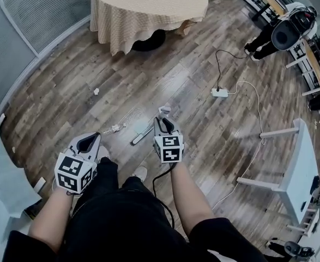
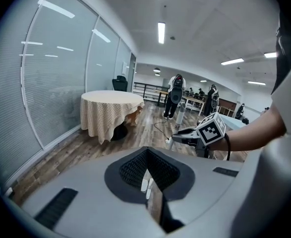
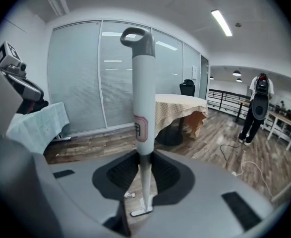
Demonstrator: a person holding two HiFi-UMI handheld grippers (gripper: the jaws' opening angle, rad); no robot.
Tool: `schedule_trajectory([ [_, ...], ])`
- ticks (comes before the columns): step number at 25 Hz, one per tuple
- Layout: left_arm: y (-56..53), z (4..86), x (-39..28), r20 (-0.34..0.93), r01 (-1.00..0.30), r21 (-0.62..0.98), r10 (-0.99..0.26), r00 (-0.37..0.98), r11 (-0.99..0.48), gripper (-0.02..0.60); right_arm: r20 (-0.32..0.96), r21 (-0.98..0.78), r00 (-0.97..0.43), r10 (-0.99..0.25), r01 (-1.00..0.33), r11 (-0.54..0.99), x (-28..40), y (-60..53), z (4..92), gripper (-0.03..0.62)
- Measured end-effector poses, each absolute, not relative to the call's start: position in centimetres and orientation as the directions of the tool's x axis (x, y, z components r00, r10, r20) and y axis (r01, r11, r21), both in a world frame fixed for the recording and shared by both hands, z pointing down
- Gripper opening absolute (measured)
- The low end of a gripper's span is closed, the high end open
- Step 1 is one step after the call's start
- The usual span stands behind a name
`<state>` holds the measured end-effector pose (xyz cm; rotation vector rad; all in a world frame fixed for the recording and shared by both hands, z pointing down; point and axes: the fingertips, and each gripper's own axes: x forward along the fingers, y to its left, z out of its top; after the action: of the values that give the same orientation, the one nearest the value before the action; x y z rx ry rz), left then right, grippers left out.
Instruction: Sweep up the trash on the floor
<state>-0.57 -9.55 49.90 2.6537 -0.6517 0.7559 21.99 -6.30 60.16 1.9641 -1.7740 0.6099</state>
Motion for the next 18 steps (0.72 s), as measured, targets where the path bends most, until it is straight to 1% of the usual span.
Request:
schedule_trajectory([
  [6, -12.8, 49.9, -2.9, 0.551, -0.529, 0.176, -0.362, 0.752, -0.830, -0.005, 0.621, 0.042, 0.087, -0.779, -0.996, -0.077, 20.4, -8.5, 60.5, 0.089],
  [10, -14.8, 50.2, -3.8, 0.536, -0.530, 0.195, -0.363, 0.762, -0.825, -0.005, 0.647, 0.072, 0.110, -0.754, -0.994, -0.083, 19.9, -9.3, 60.5, 0.089],
  [14, -16.7, 50.9, -3.9, 0.524, -0.507, 0.225, -0.336, 0.783, -0.832, -0.005, 0.664, 0.107, 0.173, -0.728, -0.985, -0.136, 20.4, -9.0, 60.1, 0.091],
  [18, -18.6, 51.5, -2.8, 0.507, -0.459, 0.255, -0.286, 0.813, -0.851, -0.006, 0.664, 0.144, 0.264, -0.700, -0.963, -0.226, 22.8, -8.3, 58.5, 0.092],
])
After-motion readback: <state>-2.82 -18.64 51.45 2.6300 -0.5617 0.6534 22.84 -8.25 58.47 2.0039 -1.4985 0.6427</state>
